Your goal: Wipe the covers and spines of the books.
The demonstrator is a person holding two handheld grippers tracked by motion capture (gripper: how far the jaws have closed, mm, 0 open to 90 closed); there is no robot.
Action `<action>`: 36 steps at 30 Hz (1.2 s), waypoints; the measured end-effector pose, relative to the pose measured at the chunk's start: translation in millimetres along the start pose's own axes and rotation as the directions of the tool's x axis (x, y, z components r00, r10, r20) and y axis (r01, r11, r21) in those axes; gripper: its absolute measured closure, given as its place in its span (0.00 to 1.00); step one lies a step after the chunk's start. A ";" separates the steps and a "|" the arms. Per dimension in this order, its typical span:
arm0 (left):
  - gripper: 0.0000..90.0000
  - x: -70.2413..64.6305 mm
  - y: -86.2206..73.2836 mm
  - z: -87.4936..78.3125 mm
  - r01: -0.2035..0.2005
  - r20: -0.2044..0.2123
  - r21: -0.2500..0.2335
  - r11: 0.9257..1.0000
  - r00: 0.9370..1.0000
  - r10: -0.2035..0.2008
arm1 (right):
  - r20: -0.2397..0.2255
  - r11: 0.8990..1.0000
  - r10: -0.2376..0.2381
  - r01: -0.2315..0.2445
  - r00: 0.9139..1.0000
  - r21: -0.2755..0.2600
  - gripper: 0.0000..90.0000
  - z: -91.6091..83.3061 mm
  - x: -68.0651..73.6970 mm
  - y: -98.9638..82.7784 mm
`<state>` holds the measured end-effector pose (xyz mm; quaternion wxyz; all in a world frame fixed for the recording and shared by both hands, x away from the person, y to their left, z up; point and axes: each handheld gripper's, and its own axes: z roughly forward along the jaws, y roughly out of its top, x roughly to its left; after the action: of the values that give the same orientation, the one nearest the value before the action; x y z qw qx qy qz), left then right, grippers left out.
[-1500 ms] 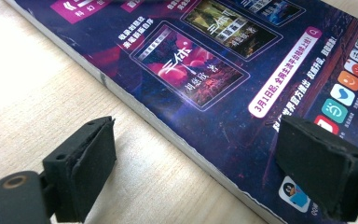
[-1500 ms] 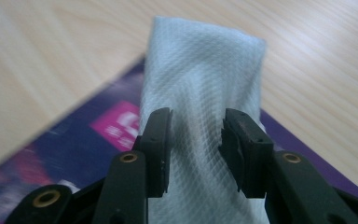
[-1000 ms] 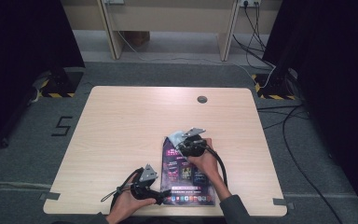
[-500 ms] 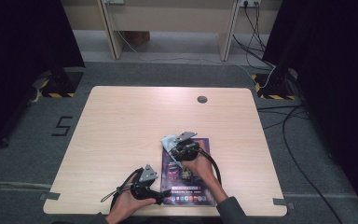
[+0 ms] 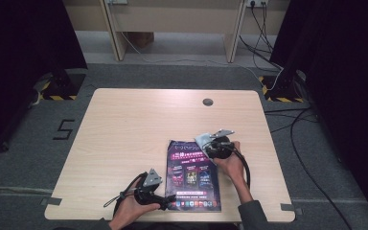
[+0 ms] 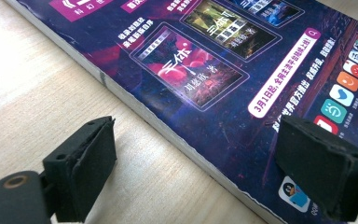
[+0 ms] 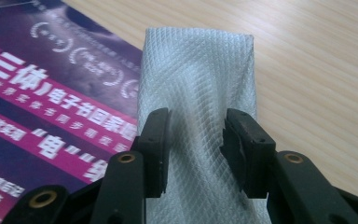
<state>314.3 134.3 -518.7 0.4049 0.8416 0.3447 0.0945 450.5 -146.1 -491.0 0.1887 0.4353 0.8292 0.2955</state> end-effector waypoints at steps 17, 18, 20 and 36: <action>0.12 1.0 1.0 0.5 -0.008 0.000 0.010 1.000 1.000 0.008 | -0.103 0.991 -0.131 0.130 0.986 -0.017 0.71 1.2 64.9 4.9; 0.12 1.1 1.3 0.7 -0.007 0.002 0.011 1.000 1.000 0.007 | -0.104 0.989 -0.146 0.145 0.984 -0.022 0.71 2.0 70.9 5.9; 0.11 1.5 1.8 0.9 -0.009 0.001 0.015 1.000 1.000 0.009 | -0.121 0.985 -0.172 0.170 0.978 -0.030 0.71 2.9 84.1 7.3; 0.12 1.3 1.2 0.5 -0.009 0.003 0.010 1.000 1.000 0.009 | -0.204 0.977 -0.214 0.212 0.955 -0.035 0.65 5.0 100.9 10.9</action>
<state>316.1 134.3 -518.3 0.4009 0.8453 0.3406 0.0932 404.6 -55.5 -493.2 0.1352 0.3093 0.8845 0.3221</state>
